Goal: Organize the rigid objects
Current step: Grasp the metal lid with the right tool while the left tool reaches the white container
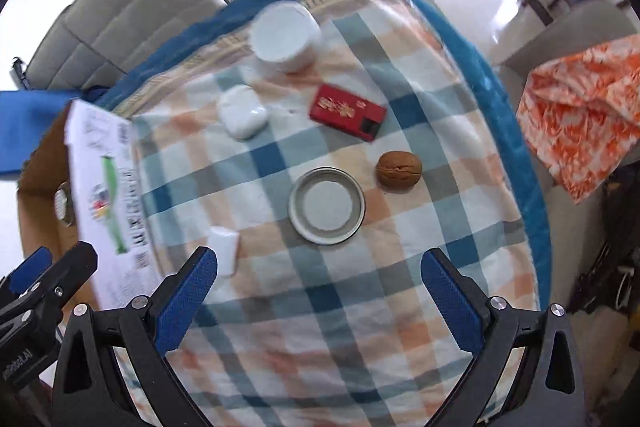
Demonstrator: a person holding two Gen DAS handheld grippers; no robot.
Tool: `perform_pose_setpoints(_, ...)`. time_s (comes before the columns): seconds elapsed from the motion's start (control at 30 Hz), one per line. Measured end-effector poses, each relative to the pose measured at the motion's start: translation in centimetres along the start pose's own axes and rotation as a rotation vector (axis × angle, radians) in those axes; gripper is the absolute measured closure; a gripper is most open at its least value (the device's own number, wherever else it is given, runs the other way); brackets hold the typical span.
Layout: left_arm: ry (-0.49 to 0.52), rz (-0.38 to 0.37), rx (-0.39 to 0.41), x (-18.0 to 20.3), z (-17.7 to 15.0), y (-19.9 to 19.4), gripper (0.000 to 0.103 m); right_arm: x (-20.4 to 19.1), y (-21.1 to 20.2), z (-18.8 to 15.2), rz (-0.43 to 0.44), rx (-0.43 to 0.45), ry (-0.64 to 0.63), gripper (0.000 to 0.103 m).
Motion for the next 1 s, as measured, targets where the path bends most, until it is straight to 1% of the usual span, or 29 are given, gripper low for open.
perform_pose_setpoints(0.07,0.012,0.024,-0.019,0.5,0.3,1.8,0.000,0.4,2.6,0.3,-0.004,-0.030,0.018,0.000)
perform_pose_setpoints(0.13,0.042,0.067,-0.037,0.9,0.5,3.5,0.000,0.5,4.7,0.4,-0.001,-0.058,0.027,0.005)
perform_pose_setpoints(0.2,0.079,0.087,-0.061,1.5,0.5,4.9,0.000,0.5,6.5,0.4,-0.010,-0.087,0.027,0.010)
perform_pose_setpoints(0.27,0.094,0.112,-0.057,1.6,0.5,5.3,0.000,0.6,8.1,0.3,-0.017,-0.111,0.026,0.015)
perform_pose_setpoints(0.3,0.102,0.102,-0.049,1.9,0.6,5.4,0.000,0.5,8.6,0.3,-0.021,-0.122,0.022,0.019)
perform_pose_setpoints(0.37,0.106,0.093,-0.069,2.4,0.6,5.9,0.000,0.5,9.6,0.2,-0.027,-0.140,0.016,0.024)
perform_pose_setpoints(0.43,0.090,0.076,-0.082,2.5,0.9,6.4,0.000,0.5,10.1,0.2,-0.045,-0.145,0.004,0.028)
perform_pose_setpoints(0.47,0.087,0.076,-0.082,2.6,0.9,6.5,0.000,0.5,10.2,0.1,-0.054,-0.142,-0.002,0.033)
perform_pose_setpoints(0.5,0.087,0.078,-0.081,2.6,1.0,6.7,0.000,0.4,10.3,0.0,-0.060,-0.142,-0.010,0.034)
perform_pose_setpoints(0.6,0.079,0.068,-0.092,2.7,1.2,7.2,0.000,0.4,10.2,0.0,-0.063,-0.143,-0.031,0.035)
perform_pose_setpoints(0.67,0.073,0.050,-0.103,3.0,1.4,7.2,0.000,0.2,10.0,0.1,-0.061,-0.142,-0.043,0.035)
perform_pose_setpoints(0.77,0.060,0.015,-0.091,3.5,2.3,6.3,0.000,0.1,8.6,0.7,-0.036,-0.131,-0.048,0.035)
perform_pose_setpoints(0.9,0.052,-0.060,-0.073,5.4,5.0,5.1,0.000,1.3,5.7,3.0,-0.014,-0.076,-0.046,0.035)
perform_pose_setpoints(1.0,0.063,-0.107,-0.074,7.3,7.7,5.5,0.000,2.9,4.5,5.9,-0.041,-0.029,-0.039,0.035)
Point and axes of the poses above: each gripper's, at about its wrist camera, not at the fingertips, and y roughly the way its jaws point, x to its right, z to its top, the point moved 2 cm from there along y, roughly the way its jaws point, and after that the axes turned 12 degrees about x, right-handed, at the moved point
